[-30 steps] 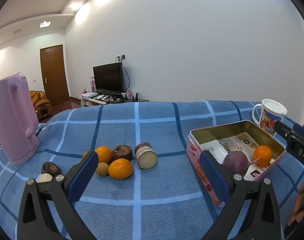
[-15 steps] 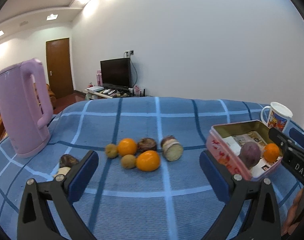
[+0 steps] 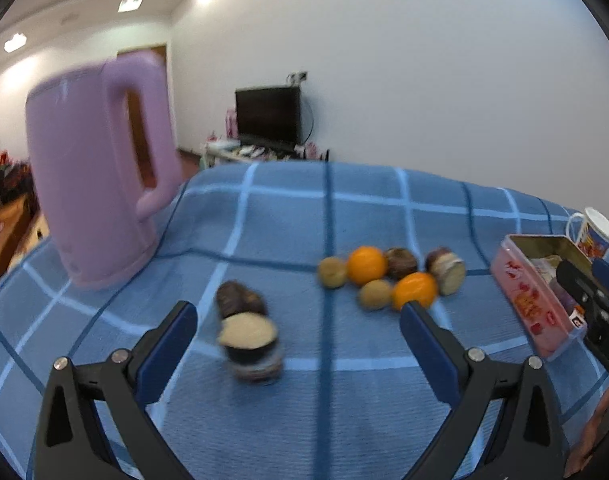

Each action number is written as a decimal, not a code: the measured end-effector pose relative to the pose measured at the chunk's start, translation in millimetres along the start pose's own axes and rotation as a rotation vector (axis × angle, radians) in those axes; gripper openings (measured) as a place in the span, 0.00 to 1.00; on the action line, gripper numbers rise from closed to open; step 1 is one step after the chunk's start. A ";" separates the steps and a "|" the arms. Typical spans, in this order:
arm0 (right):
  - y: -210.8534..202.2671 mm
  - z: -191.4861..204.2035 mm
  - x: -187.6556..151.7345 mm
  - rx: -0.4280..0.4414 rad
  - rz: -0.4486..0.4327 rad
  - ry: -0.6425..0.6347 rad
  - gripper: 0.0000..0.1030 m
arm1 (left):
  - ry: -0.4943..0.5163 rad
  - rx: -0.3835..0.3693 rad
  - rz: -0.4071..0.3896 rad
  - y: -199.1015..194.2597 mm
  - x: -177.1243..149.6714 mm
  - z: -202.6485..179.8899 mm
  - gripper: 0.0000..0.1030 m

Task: Organize fruits
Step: 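Grasp the sliced yam piece with the left tool while the right tool grasps the cut taro, then lift the held yam and taro pieces and move them toward the tin box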

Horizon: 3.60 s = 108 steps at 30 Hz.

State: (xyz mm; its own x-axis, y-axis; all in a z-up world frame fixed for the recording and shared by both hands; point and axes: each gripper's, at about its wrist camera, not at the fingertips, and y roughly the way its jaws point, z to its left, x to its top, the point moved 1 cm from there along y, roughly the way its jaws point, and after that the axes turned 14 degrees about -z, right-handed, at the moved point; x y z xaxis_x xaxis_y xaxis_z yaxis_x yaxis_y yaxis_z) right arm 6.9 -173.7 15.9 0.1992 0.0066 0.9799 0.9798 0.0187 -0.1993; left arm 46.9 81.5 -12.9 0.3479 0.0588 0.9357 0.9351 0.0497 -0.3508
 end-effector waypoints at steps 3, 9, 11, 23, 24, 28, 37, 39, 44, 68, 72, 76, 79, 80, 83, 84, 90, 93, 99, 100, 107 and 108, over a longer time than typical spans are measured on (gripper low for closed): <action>7.2 15.4 -1.5 0.030 0.030 -0.001 0.77 | -0.041 -0.003 0.054 7.2 -4.6 17.0 1.00; 29.3 45.7 -8.6 0.101 0.132 -0.008 0.77 | -0.072 -0.016 0.152 23.3 -13.6 24.8 0.94; 37.2 53.4 -11.5 0.121 0.164 -0.013 0.77 | -0.067 -0.032 0.174 27.2 -15.5 21.6 0.91; 91.5 64.0 -11.1 0.089 0.261 -0.034 0.61 | -0.180 -0.065 0.270 42.8 -24.3 39.5 0.53; 95.3 63.9 -10.8 0.092 0.270 -0.034 0.60 | -0.185 -0.071 0.266 42.4 -24.2 39.8 0.53; 112.7 65.7 -12.6 0.086 0.312 -0.039 0.60 | -0.194 -0.085 0.268 42.4 -24.6 39.9 0.45; 140.0 56.2 -24.4 0.105 0.418 0.046 0.53 | -0.244 -0.104 0.259 39.7 -25.4 47.2 0.40; 146.0 52.8 -28.1 0.118 0.450 0.071 0.53 | -0.241 -0.110 0.255 38.5 -25.2 46.4 0.40; 147.2 58.4 -28.1 0.154 0.448 0.061 0.41 | -0.203 -0.147 0.210 29.0 -19.9 38.8 0.40; 38.2 61.5 -6.9 0.255 0.142 0.037 0.39 | -0.126 -0.106 -0.008 -5.3 1.8 29.3 0.40; 30.0 58.8 -6.5 0.231 0.124 0.023 0.39 | -0.125 -0.072 -0.020 -8.0 1.2 30.9 0.40; 20.2 57.8 -5.5 0.207 0.091 -0.003 0.39 | -0.103 -0.045 -0.041 -13.0 1.9 27.0 0.40; 14.8 61.0 -4.9 0.201 0.069 -0.033 0.39 | -0.061 -0.032 -0.061 -18.3 2.9 19.6 0.40; 12.9 62.1 -4.6 0.200 0.063 -0.042 0.39 | -0.048 -0.025 -0.067 -19.7 3.2 17.3 0.40; 8.6 64.8 -3.8 0.200 0.044 -0.071 0.39 | -0.014 0.004 -0.083 -22.9 3.8 11.9 0.40; 6.3 64.7 -3.7 0.199 0.039 -0.078 0.39 | -0.006 0.013 -0.088 -23.8 3.9 10.8 0.40; 1.3 61.2 -3.0 0.190 0.030 -0.083 0.39 | 0.017 0.050 -0.106 -26.6 4.8 8.0 0.40; 0.3 59.5 -3.6 0.191 0.031 -0.082 0.39 | 0.024 0.064 -0.111 -28.2 4.4 6.5 0.40; -2.9 54.2 -3.6 0.193 0.031 -0.089 0.39 | 0.030 0.075 -0.100 -27.5 2.8 -1.1 0.40; -3.8 52.2 -3.8 0.192 0.030 -0.090 0.39 | 0.030 0.075 -0.100 -28.8 2.9 -1.4 0.40; -6.4 36.5 -3.9 0.176 0.032 -0.084 0.39 | 0.039 0.063 -0.092 -30.9 1.1 -13.8 0.40; -6.6 34.5 -3.9 0.173 0.033 -0.084 0.39 | 0.041 0.061 -0.091 -31.2 0.6 -16.1 0.40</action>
State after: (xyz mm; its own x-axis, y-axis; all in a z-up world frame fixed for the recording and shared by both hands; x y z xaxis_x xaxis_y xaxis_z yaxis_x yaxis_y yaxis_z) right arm -1.0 -139.4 13.3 0.2215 0.0935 0.9707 0.9533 0.1889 -0.2357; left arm 19.1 63.9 -0.8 0.2658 0.0109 0.9640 0.9574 0.1140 -0.2652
